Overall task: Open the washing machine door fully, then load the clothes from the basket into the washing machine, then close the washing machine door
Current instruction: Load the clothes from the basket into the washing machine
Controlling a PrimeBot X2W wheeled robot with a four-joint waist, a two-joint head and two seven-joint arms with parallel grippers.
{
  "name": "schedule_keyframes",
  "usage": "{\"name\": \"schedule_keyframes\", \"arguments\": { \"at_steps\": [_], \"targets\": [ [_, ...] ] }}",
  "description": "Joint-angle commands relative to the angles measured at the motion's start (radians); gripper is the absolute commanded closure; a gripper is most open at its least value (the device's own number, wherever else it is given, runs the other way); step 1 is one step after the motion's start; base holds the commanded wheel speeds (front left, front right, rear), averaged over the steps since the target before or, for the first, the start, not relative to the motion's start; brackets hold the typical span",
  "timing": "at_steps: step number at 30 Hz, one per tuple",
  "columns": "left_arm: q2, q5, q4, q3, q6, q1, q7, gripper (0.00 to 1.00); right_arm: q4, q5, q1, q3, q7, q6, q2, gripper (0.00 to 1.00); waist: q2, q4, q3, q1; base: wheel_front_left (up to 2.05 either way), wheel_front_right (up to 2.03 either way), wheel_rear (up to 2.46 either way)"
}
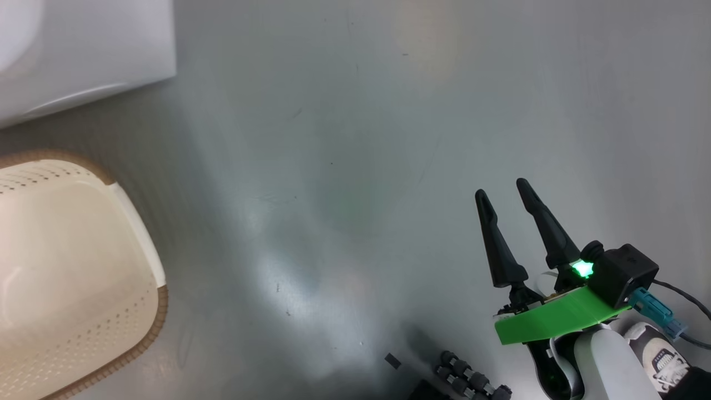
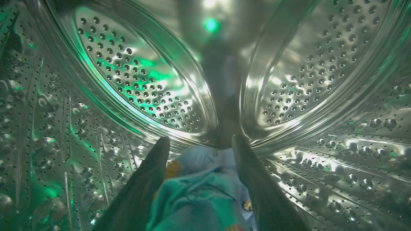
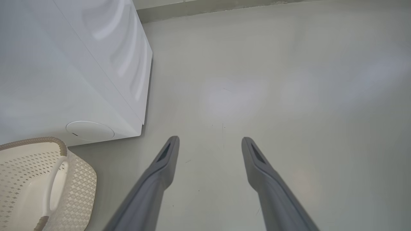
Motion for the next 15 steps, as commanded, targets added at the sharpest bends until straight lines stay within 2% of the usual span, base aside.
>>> {"name": "schedule_keyframes", "arguments": {
  "at_steps": [1,15],
  "targets": [
    [0.035,-0.003,-0.011,-0.005,-0.004,-0.001,-0.013,0.0,-0.014,-0.007,0.012,0.01,-0.012,0.01,-0.01,0.0,0.0,0.012,-0.011,0.0,0.0,0.0,0.0],
    [-0.047,-0.044,0.041,-0.057,-0.026,0.113,-0.068,0.0,-0.024,-0.062,0.023,-0.028,-0.012,0.01,-0.01,0.0,0.0,0.105,-0.108,0.0,0.0,0.0,0.0]
  ]
}}
